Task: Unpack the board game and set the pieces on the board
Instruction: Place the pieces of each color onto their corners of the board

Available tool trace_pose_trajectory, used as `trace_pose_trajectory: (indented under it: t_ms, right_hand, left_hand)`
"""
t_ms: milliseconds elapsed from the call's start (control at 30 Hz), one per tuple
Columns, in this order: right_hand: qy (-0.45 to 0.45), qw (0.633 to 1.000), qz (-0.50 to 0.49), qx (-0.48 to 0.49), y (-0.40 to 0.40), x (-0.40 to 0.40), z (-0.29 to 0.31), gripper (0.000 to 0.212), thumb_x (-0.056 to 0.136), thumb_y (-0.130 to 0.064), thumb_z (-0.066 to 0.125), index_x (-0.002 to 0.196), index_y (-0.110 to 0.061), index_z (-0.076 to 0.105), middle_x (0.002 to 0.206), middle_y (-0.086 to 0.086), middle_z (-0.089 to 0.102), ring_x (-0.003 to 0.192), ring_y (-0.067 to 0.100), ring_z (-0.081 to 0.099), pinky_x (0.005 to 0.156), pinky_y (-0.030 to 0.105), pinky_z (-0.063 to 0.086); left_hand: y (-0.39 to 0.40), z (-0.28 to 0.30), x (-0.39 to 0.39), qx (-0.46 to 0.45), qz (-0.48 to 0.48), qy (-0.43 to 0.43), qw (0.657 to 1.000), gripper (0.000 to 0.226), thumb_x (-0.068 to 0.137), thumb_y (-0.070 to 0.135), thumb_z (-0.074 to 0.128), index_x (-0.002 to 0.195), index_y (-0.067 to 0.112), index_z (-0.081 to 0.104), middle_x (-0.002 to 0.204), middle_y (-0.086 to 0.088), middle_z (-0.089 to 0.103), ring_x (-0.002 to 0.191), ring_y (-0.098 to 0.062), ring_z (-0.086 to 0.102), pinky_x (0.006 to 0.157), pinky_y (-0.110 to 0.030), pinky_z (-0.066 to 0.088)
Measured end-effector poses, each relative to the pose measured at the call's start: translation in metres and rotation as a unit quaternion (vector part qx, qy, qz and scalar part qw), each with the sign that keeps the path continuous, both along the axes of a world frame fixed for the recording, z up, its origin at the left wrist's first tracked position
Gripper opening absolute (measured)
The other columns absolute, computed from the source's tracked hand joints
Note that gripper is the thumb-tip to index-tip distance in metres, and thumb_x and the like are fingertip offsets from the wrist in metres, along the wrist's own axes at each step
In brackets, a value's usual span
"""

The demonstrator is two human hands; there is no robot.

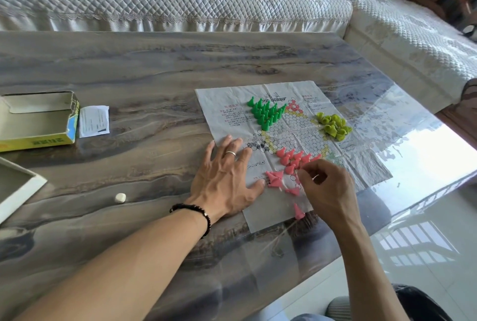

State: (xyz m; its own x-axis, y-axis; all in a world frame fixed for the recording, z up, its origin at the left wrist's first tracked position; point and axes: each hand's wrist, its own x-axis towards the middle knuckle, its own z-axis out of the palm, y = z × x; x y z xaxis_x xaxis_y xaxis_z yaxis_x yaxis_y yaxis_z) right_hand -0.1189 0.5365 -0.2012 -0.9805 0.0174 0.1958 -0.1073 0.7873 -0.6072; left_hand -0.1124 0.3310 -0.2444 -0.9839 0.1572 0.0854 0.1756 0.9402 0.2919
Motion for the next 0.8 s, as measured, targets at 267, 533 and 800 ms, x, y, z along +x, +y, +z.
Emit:
trace_pose_trajectory:
  t_ms: [267,533,800]
  right_hand:
    - [-0.065,0.989,0.103,0.078,0.011,0.012,0.000,0.015,0.081,-0.020,0.071,0.095,-0.021,0.076,0.085,-0.018,0.061,0.073,-0.001,0.059,0.064,0.011,0.044]
    - [-0.028,0.999,0.044,-0.008,0.009,0.012,-0.003,0.011,0.083,-0.020,0.069,0.075,-0.026,0.065,0.072,-0.011,0.064,0.070,0.003,0.059,0.063,0.022,0.046]
    - [0.008,0.996,-0.045,-0.075,0.013,0.010,-0.006,0.009,0.080,-0.021,0.074,0.074,-0.023,0.067,0.067,-0.007,0.062,0.062,0.011,0.056,0.060,0.028,0.045]
  left_hand:
    - [0.000,0.003,0.001,-0.003,-0.005,-0.001,1.000,0.080,0.085,0.069,0.028,0.149,0.020,0.027,0.161,-0.008,0.018,0.149,-0.024,0.008,0.120,-0.052,0.007]
    - [0.000,0.003,0.002,-0.004,-0.005,-0.006,1.000,0.079,0.086,0.068,0.028,0.150,0.021,0.026,0.162,-0.007,0.016,0.150,-0.023,0.006,0.120,-0.051,0.005]
    - [0.000,0.002,0.001,-0.006,-0.003,-0.002,1.000,0.080,0.086,0.070,0.027,0.149,0.021,0.027,0.161,-0.007,0.018,0.149,-0.023,0.006,0.120,-0.050,0.005]
